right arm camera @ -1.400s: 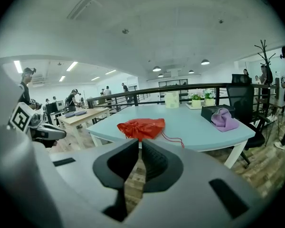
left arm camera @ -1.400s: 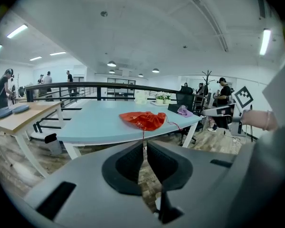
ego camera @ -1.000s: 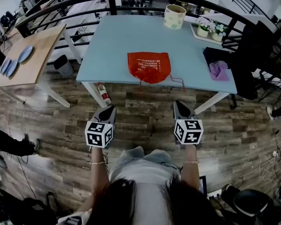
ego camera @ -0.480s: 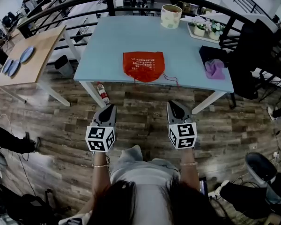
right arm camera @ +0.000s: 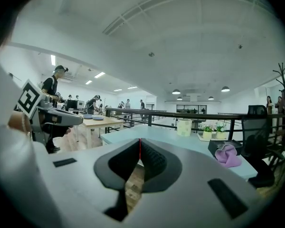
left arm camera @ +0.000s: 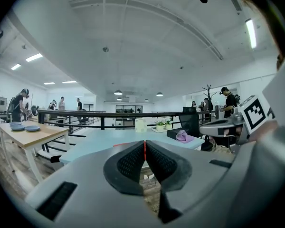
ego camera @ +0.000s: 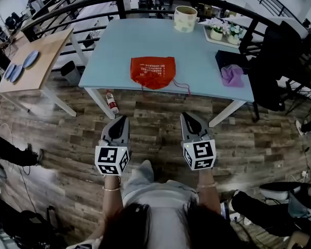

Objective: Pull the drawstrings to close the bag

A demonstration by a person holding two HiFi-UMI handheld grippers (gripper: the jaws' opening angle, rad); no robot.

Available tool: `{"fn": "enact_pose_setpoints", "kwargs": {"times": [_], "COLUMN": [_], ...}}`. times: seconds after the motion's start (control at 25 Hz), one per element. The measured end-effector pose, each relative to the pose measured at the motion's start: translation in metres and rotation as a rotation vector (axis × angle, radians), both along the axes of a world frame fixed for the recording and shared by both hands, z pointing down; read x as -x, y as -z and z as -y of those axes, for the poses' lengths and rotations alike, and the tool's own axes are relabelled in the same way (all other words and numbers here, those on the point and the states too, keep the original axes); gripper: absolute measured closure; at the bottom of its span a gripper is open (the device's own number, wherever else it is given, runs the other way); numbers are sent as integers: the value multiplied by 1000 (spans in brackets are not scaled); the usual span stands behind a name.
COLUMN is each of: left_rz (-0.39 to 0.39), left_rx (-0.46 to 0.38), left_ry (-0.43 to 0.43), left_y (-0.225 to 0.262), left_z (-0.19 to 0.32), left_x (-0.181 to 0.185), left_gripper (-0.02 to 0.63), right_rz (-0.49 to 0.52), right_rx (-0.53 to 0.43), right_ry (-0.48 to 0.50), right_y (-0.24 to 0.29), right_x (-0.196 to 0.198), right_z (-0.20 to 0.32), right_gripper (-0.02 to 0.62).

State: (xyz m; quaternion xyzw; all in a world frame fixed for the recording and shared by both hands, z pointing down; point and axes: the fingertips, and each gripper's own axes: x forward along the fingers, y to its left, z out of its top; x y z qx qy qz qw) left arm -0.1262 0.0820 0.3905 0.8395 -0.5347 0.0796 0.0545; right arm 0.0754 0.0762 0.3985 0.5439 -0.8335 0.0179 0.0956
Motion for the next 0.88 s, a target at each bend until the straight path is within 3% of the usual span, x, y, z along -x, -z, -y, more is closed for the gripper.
{"fn": "enact_pose_setpoints", "kwargs": {"times": [0.44, 0.88], "left_rz": [18, 22], "left_rx": [-68, -91], "left_ry": [-1, 1], "left_y": [21, 33], "left_z": [-36, -68], "left_x": [-39, -60], "left_gripper": [581, 581], "right_rz": [9, 20], "right_rx": [-32, -70], "right_ry": [72, 82], "right_y": [18, 33], "right_x": [-11, -25], "right_z": [-28, -59], "right_gripper": [569, 570]}}
